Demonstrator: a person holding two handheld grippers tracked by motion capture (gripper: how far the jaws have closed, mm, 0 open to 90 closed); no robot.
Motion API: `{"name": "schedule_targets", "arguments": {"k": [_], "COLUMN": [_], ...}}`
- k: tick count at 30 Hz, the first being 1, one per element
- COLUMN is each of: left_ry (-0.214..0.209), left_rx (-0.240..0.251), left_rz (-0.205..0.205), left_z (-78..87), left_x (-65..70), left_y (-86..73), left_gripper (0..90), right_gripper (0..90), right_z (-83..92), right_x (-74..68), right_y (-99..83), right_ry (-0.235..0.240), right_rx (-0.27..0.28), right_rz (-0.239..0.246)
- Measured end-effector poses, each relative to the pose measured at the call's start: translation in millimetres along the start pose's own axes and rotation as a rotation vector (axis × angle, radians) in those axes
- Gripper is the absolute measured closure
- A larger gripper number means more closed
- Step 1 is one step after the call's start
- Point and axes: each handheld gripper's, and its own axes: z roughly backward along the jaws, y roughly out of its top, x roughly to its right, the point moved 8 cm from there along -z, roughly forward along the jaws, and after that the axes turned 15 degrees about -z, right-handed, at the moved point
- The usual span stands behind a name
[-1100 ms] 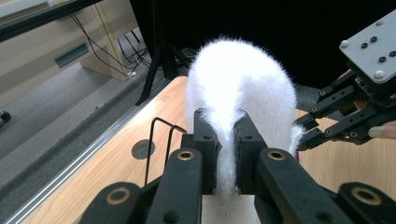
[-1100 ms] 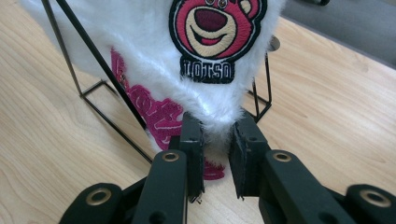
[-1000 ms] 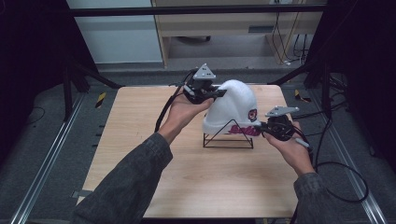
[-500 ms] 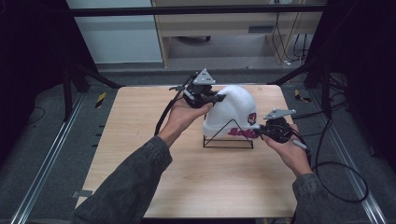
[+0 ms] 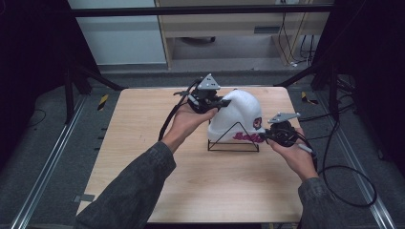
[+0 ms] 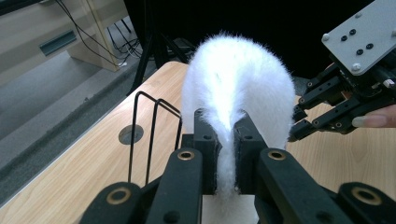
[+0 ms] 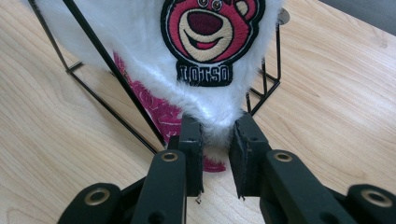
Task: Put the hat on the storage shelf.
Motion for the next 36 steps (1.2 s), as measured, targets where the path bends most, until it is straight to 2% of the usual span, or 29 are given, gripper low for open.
{"name": "schedule_targets", "arguments": {"k": [22,25,30,35,36], "left_ry": [-0.015,-0.017,-0.022,-0.052,-0.048], "left_rx": [-0.006,-0.022,-0.024,-0.054,-0.065], "left_rz": [-0.012,-0.016,0.002,0.010,0.001], "left_z": [-4.4,-6.2,-9.0,-14.3,-14.7], "left_x": [7.9,9.0,8.8,13.5,13.9], "left_y": [-4.9,-9.8,-15.8,-23.2,-25.1], "left_gripper": [82.7,82.7,82.6,81.3,80.1], "right_gripper": [75.6,75.4,73.6,67.7,66.7], "right_z": [-9.3,-12.3,-15.4,-17.4,-16.3], "right_x": [1.0,1.6,2.3,3.2,4.1], "right_y": [-7.0,-9.1,-12.6,-17.8,-18.1], "right_ry": [-0.006,-0.013,-0.016,-0.017,-0.018], "right_rx": [-0.023,-0.038,-0.049,-0.075,-0.073], "right_rz": [-0.008,-0.009,-0.012,-0.021,-0.026]}}
